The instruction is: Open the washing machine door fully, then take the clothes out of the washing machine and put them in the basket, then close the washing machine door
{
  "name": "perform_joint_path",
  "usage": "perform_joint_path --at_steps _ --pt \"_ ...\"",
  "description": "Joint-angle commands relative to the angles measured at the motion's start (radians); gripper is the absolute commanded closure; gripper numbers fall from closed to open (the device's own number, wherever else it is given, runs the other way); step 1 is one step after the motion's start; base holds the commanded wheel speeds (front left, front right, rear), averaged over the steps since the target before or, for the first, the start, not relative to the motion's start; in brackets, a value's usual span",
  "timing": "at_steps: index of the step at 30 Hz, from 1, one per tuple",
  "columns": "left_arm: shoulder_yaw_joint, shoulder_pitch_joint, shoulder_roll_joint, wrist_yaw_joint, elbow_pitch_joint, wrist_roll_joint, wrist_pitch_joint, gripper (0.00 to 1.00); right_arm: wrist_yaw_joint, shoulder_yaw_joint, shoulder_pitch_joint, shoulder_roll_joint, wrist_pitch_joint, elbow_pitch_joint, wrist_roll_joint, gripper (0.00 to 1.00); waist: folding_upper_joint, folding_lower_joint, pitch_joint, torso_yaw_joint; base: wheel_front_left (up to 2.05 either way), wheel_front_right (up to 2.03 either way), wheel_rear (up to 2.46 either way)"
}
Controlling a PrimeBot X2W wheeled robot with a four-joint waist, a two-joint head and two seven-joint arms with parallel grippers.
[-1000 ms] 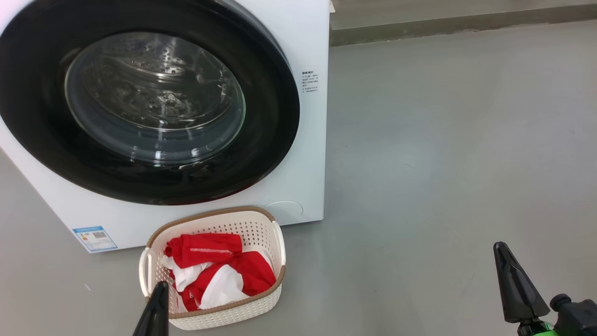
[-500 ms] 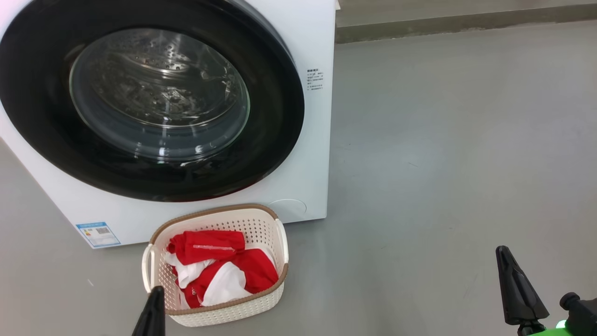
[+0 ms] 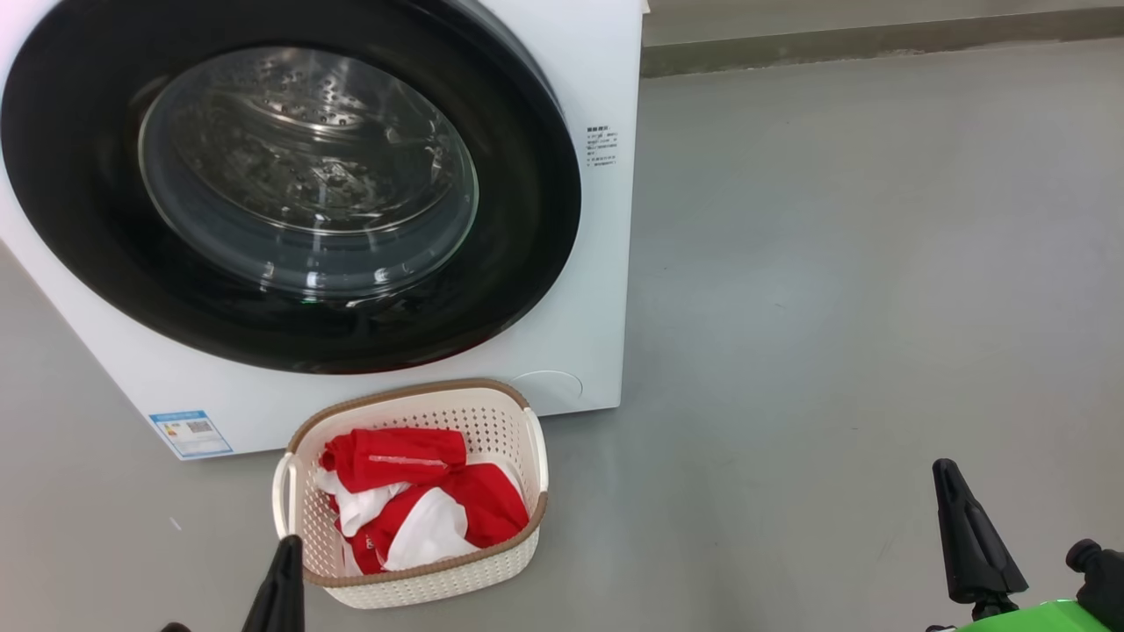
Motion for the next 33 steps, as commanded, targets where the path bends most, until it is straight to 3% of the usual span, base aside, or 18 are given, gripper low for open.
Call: perform_joint_path --at_steps 1,33 --pt "0.019 -0.045 0.004 -0.009 -0.018 -0.025 0.004 1.00 -0.001 0.002 -0.047 -0.019 0.002 -0.019 0.032 1.00 0.0000 -0.0001 0.001 0.001 0.00 0.00 0.00" --pt "0.049 -0.111 0.006 -0.027 0.047 -0.402 0.096 1.00 -0.002 0.012 -0.122 -0.032 0.091 0.056 0.421 1.00 0.0000 -0.0001 0.013 0.027 0.00 0.00 0.00"
